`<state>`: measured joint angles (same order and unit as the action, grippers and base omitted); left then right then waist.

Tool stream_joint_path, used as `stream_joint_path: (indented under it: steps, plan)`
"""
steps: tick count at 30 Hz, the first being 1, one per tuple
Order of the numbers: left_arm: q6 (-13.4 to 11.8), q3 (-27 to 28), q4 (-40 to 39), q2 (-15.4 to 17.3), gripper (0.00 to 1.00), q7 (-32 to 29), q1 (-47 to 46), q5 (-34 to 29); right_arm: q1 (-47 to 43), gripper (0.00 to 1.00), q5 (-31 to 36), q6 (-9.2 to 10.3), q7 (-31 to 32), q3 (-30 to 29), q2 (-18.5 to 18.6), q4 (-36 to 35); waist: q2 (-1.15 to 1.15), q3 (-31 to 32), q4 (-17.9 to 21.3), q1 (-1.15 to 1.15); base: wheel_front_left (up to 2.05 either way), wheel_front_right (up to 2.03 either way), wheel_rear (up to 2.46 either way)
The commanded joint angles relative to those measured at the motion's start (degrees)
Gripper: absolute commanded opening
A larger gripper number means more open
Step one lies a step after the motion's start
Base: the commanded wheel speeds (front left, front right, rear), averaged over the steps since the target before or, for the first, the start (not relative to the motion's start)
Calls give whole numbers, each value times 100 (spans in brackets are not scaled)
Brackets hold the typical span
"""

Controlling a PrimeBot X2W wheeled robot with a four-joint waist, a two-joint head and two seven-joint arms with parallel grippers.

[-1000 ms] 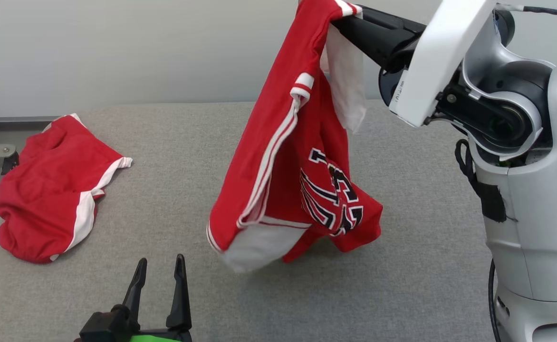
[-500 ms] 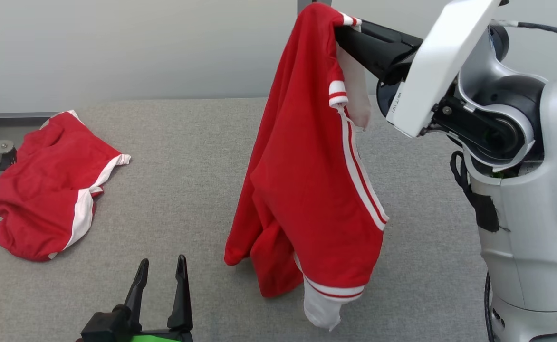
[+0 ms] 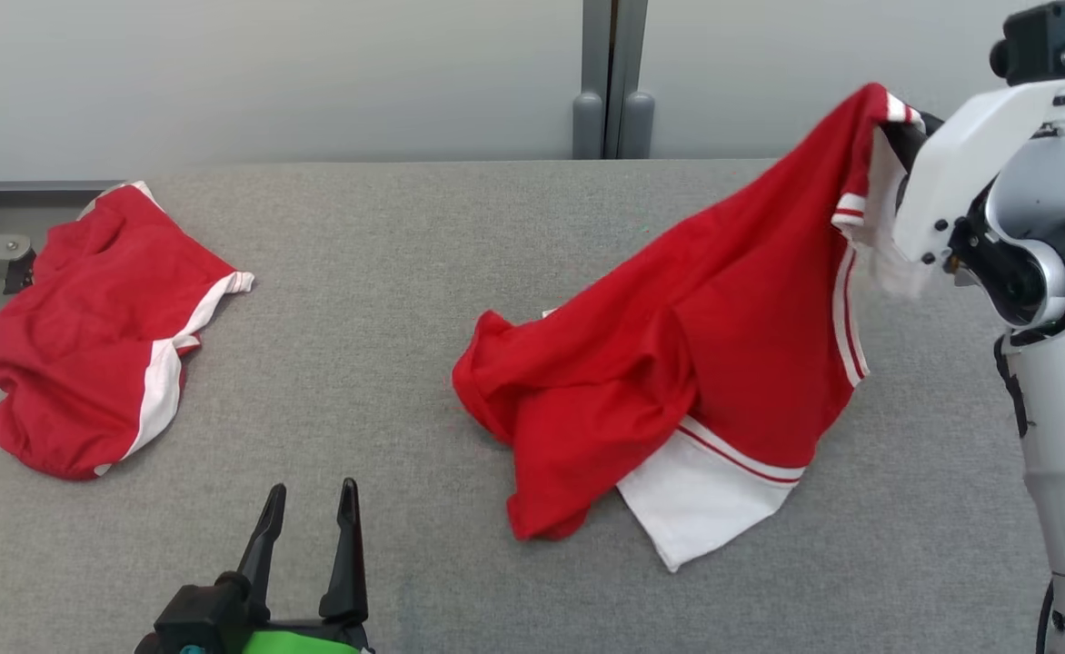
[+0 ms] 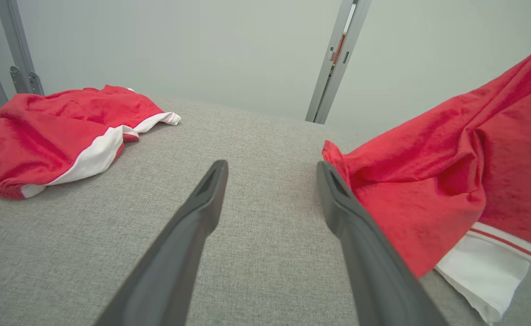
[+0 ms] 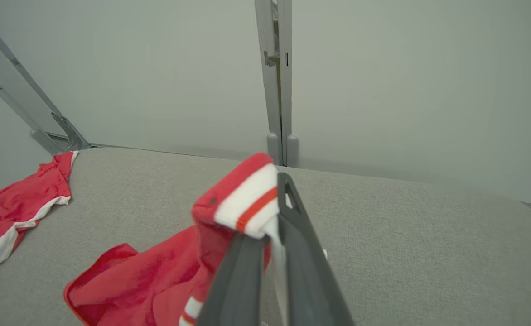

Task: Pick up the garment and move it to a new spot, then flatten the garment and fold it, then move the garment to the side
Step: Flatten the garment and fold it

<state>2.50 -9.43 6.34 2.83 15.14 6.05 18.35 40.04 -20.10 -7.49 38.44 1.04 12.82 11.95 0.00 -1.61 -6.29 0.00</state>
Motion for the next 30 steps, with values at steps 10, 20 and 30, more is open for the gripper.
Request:
stream_joint_path:
  steps: [10, 20, 30]
  plan:
    - [150, -32, 79, 11, 100, 1, -321, -82, 171, 0, 1412, 1, -1487, -488, 441, 1636, 0, -362, -203, 0, 0, 0, 0]
    - [142, 25, 116, 11, 100, 1, -290, -72, -67, 100, 2306, 3, -2724, -390, 660, 2927, 0, -392, -213, 0, 0, 0, 0]
    - [53, 170, 12, 11, 100, 1, -110, -107, -821, 100, 2154, 3, -3903, -73, 800, 2717, 0, -248, 219, 0, 0, 0, 0]
